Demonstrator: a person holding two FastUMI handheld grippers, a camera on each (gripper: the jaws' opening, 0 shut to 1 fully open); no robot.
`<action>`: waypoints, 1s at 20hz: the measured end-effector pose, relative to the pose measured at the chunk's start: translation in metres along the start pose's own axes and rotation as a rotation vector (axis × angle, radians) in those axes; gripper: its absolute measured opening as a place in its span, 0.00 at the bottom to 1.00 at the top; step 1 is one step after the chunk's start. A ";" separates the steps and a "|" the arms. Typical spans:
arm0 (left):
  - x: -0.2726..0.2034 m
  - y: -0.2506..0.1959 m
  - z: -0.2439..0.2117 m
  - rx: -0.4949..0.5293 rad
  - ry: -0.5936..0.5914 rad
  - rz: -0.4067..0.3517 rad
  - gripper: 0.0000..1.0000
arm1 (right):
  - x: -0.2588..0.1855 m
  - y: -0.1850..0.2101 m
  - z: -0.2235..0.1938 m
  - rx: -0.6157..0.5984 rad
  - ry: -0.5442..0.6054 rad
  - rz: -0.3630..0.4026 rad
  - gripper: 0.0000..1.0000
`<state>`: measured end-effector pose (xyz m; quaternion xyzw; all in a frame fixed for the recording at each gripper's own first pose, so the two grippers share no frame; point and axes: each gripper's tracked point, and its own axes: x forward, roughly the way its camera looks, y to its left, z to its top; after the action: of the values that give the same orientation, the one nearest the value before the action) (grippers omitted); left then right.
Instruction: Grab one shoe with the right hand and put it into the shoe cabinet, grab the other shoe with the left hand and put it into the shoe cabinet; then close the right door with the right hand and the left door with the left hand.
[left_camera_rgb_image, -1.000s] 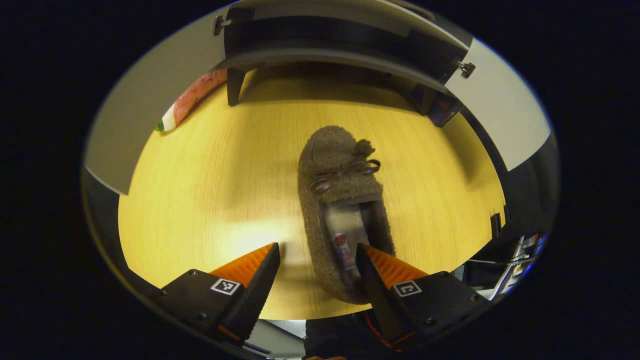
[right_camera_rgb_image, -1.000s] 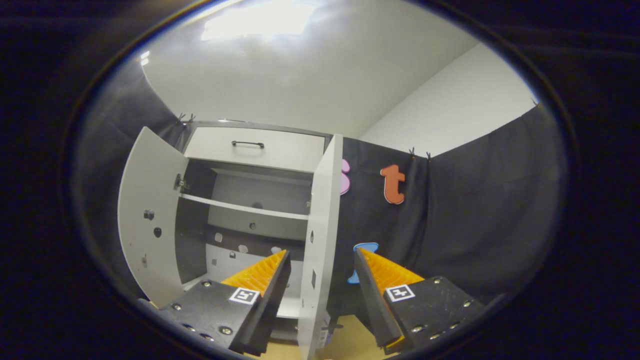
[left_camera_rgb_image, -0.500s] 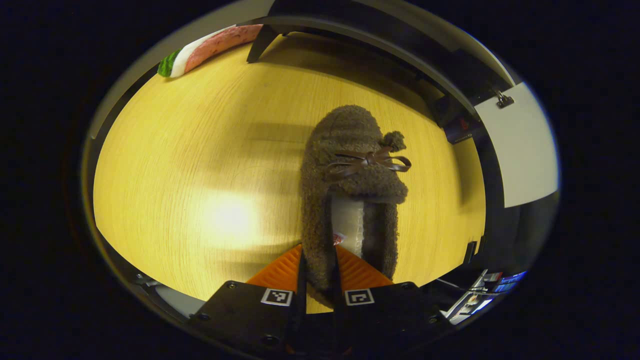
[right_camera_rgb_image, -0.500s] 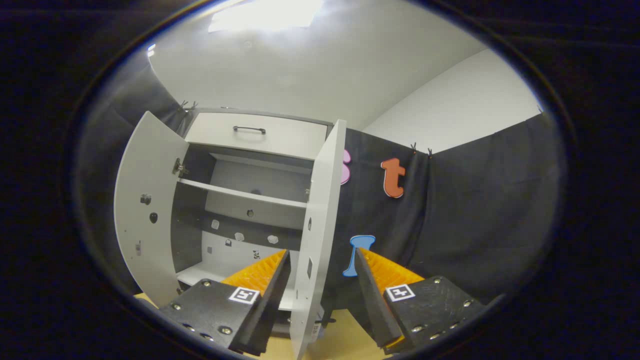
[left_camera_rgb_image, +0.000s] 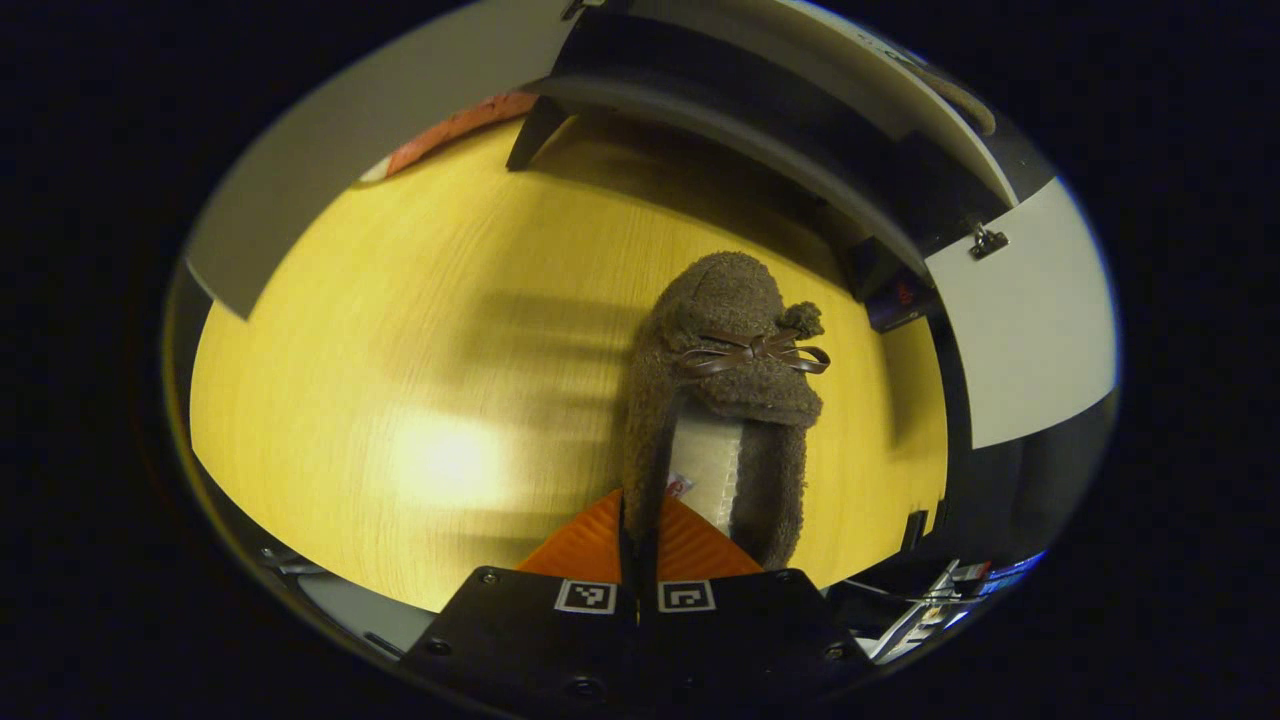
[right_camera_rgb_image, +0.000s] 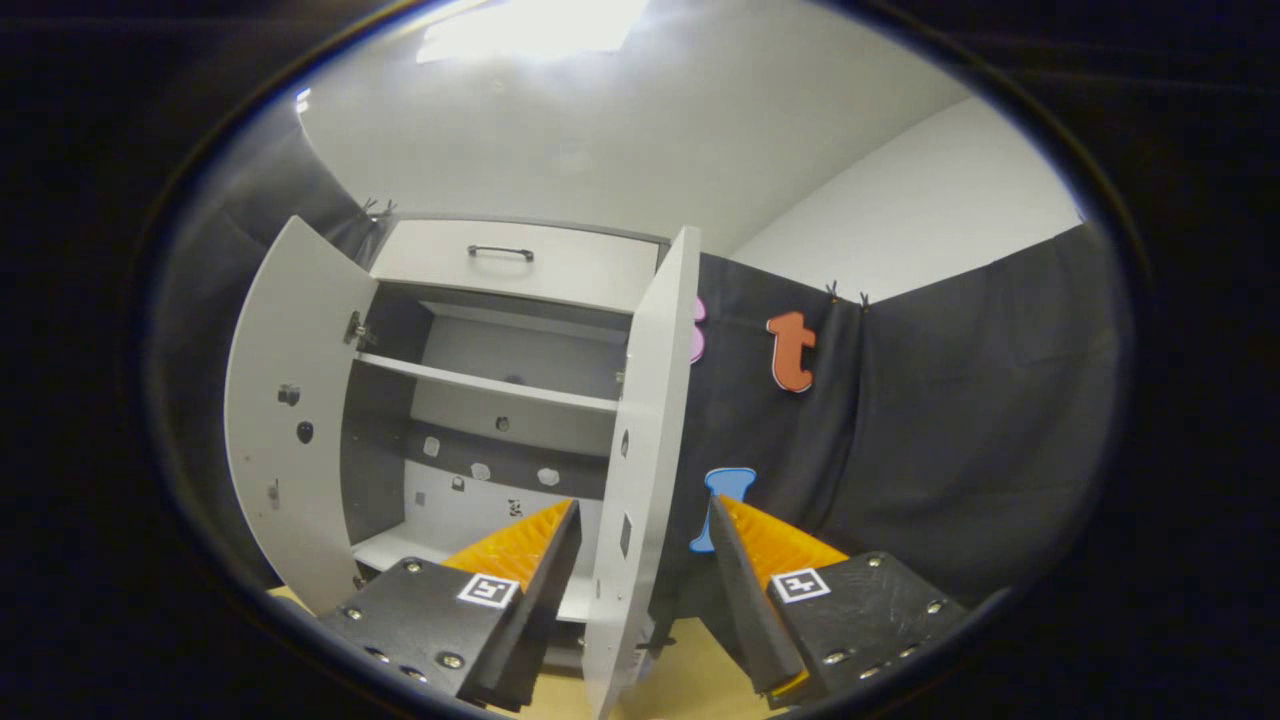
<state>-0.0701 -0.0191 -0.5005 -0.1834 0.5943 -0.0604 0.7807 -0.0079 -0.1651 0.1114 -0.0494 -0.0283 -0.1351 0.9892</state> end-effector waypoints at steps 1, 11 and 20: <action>-0.007 -0.005 0.016 0.006 -0.030 -0.010 0.01 | 0.001 0.001 0.000 0.003 -0.002 0.002 0.77; -0.083 -0.079 0.133 0.100 -0.314 -0.124 0.01 | 0.003 -0.005 -0.001 0.034 -0.020 -0.015 0.77; -0.121 -0.118 0.211 0.119 -0.473 -0.162 0.01 | 0.002 -0.019 -0.009 0.077 -0.016 -0.050 0.77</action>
<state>0.1100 -0.0449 -0.3005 -0.1933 0.3739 -0.1133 0.9000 -0.0105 -0.1849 0.1041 -0.0114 -0.0424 -0.1584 0.9864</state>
